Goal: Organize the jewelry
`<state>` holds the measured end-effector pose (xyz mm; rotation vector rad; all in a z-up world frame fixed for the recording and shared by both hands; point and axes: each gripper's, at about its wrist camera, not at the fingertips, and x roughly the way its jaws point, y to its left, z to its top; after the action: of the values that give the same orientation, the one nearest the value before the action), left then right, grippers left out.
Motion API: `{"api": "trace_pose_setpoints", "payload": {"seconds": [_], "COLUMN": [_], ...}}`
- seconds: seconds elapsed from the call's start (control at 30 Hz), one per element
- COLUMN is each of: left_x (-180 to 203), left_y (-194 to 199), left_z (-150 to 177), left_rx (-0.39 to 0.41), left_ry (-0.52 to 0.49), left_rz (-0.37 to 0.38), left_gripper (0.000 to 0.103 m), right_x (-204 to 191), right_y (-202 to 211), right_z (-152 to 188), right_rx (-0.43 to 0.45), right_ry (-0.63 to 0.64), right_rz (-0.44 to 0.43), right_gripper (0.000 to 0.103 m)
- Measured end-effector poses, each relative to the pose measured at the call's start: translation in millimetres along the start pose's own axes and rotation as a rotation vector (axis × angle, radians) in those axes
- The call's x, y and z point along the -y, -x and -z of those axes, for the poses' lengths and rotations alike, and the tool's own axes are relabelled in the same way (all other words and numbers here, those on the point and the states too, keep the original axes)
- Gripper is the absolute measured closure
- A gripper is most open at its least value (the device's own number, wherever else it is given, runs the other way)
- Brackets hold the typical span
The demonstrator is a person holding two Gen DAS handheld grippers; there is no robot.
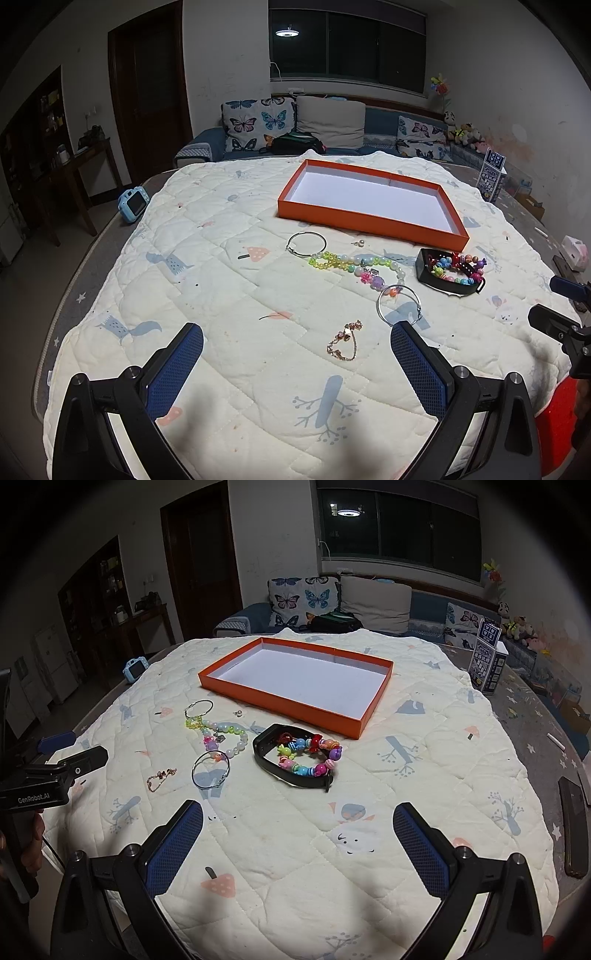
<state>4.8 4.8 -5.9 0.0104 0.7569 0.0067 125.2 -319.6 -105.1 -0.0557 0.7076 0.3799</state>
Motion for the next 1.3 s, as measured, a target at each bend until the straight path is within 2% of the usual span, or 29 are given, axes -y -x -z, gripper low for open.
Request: {"api": "trace_pose_setpoints", "payload": {"seconds": [0.73,1.3], "left_x": [-2,5], "left_y": [-6,-11], "left_z": [0,-5], "left_rx": [-0.014,-0.022], "left_ry": [0.003,-0.024], "left_rz": [0.003,0.041], "left_gripper": [0.0,0.0], "right_x": [-1,1], "right_y": [-4,-11], "right_z": [0,-2], "right_rx": [-0.001,-0.004], "right_ry": [0.005,0.01], "right_rz": [-0.017,-0.034], "right_gripper": [0.0,0.0]}}
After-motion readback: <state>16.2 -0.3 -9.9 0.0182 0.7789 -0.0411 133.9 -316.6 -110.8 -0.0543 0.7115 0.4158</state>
